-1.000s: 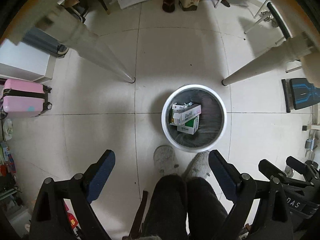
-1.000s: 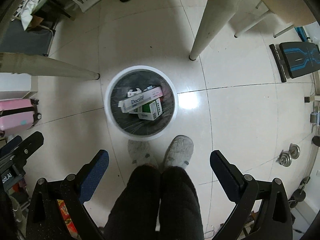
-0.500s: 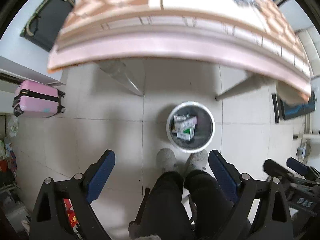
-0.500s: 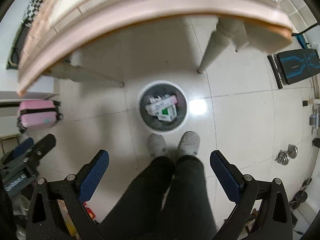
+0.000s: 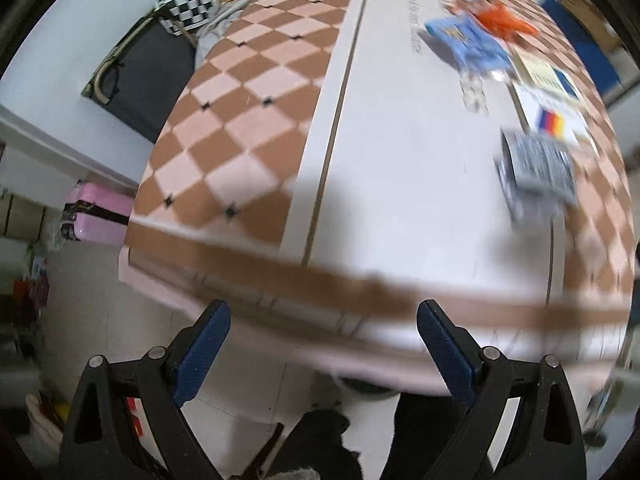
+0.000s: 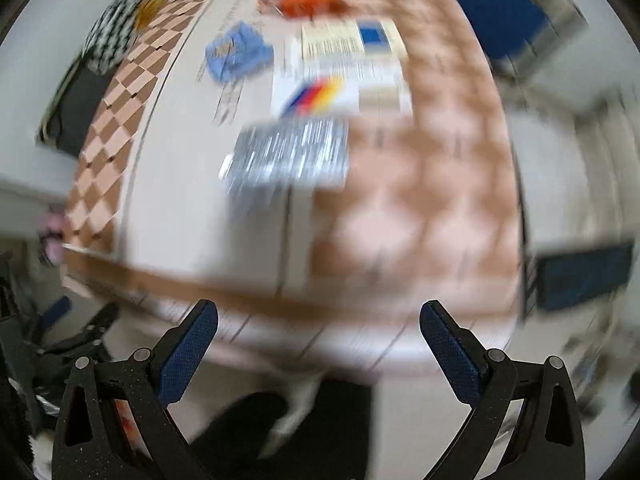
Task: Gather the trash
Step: 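Grasp the blue wet-wipe pack with the left tool while the right tool grasps the cream medicine box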
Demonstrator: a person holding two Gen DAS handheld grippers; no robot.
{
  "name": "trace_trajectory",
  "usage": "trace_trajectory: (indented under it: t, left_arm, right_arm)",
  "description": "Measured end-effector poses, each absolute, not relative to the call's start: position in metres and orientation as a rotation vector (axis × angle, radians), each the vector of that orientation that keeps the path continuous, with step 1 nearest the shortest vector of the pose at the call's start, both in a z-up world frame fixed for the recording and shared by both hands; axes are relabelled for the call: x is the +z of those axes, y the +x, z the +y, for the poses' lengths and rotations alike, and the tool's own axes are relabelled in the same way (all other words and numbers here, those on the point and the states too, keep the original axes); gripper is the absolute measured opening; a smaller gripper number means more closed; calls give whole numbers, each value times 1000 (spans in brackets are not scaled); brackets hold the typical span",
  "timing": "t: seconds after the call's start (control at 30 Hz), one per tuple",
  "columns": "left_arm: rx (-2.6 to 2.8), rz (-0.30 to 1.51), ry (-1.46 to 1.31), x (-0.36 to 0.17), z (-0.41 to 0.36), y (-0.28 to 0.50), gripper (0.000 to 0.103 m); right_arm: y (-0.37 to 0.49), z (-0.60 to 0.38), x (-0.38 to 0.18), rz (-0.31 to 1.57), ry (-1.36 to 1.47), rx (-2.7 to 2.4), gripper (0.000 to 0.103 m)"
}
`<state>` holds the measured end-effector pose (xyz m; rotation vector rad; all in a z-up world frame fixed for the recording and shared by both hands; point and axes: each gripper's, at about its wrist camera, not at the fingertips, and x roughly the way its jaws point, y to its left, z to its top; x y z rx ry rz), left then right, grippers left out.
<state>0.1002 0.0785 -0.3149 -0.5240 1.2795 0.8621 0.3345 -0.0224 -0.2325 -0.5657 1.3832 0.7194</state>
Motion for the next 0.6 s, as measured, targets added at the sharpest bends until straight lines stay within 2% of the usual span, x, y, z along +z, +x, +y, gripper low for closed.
trace_trajectory:
  t: [0.27,0.4,0.6]
  left_arm:
    - [1021,1298,-665,-330,132,178,95]
    - [1062,1303,-694,-337,152,207,95]
    - [1062,1322,-698,-341,160,226,95]
  right_arm:
    - [481,111,-270,1232,-1104,891,102]
    - [503,150,-303,1121,-1376,969,102]
    - [507,173,-335,1098,-1551,1107,102]
